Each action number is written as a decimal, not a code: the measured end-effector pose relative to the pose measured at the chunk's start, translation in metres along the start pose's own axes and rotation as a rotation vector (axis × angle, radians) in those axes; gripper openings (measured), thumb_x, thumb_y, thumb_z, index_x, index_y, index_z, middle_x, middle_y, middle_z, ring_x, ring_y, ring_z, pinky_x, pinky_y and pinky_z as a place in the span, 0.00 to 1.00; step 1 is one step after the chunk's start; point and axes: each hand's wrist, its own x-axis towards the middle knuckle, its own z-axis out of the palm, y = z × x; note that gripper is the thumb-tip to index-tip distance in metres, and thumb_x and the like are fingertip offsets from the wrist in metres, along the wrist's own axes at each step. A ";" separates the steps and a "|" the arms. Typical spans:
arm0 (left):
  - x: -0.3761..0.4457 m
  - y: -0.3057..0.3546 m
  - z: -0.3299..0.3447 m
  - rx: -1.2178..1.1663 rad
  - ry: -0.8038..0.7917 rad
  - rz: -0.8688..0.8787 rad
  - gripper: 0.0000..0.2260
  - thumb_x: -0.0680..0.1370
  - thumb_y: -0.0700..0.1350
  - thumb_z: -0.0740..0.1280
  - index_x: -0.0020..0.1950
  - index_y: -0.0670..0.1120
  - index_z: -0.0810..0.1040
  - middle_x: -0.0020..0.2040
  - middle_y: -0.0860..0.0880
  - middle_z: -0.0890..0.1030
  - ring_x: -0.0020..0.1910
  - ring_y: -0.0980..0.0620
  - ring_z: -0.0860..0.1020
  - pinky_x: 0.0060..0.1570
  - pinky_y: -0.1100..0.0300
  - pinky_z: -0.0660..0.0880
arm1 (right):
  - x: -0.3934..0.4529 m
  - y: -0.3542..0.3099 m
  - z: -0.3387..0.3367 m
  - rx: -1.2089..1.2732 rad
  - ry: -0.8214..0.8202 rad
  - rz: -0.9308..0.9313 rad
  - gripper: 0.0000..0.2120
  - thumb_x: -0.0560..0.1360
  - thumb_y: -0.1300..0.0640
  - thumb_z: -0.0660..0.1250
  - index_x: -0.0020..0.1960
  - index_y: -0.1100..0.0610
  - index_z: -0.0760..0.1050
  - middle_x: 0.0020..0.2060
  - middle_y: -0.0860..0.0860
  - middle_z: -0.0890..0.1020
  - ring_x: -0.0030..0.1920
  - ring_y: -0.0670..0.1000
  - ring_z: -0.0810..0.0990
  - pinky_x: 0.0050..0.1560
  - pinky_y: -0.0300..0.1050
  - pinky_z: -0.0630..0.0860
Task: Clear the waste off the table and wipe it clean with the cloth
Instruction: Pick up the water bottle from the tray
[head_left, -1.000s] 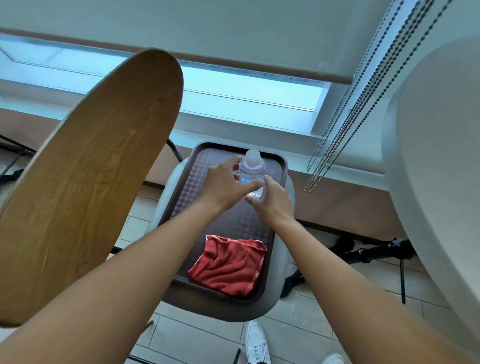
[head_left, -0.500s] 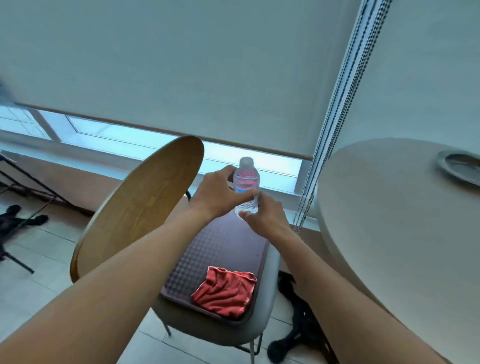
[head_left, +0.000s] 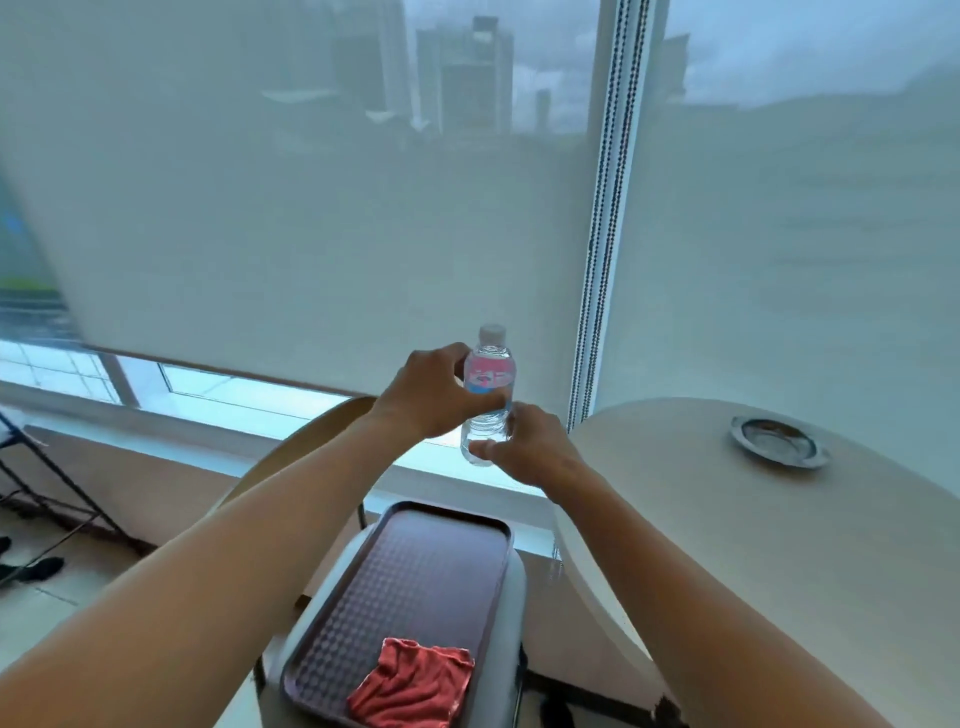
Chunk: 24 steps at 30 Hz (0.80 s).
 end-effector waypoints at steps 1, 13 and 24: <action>0.002 0.008 0.000 0.002 -0.004 0.013 0.23 0.67 0.64 0.75 0.54 0.51 0.80 0.48 0.55 0.84 0.45 0.54 0.80 0.50 0.55 0.78 | -0.002 0.002 -0.009 -0.010 0.008 -0.004 0.19 0.72 0.49 0.75 0.61 0.53 0.78 0.50 0.50 0.82 0.51 0.51 0.80 0.48 0.42 0.72; 0.018 0.104 0.052 -0.059 -0.053 0.125 0.22 0.66 0.63 0.76 0.51 0.50 0.82 0.45 0.53 0.84 0.43 0.54 0.81 0.48 0.55 0.79 | -0.026 0.071 -0.093 -0.056 0.064 0.064 0.25 0.70 0.46 0.76 0.64 0.51 0.77 0.57 0.50 0.84 0.54 0.50 0.82 0.55 0.45 0.78; 0.048 0.167 0.128 -0.111 -0.126 0.202 0.24 0.66 0.64 0.76 0.53 0.49 0.82 0.45 0.53 0.84 0.43 0.55 0.81 0.48 0.55 0.80 | -0.030 0.148 -0.146 -0.147 0.139 0.167 0.27 0.71 0.42 0.74 0.65 0.53 0.74 0.58 0.51 0.83 0.57 0.52 0.81 0.58 0.48 0.77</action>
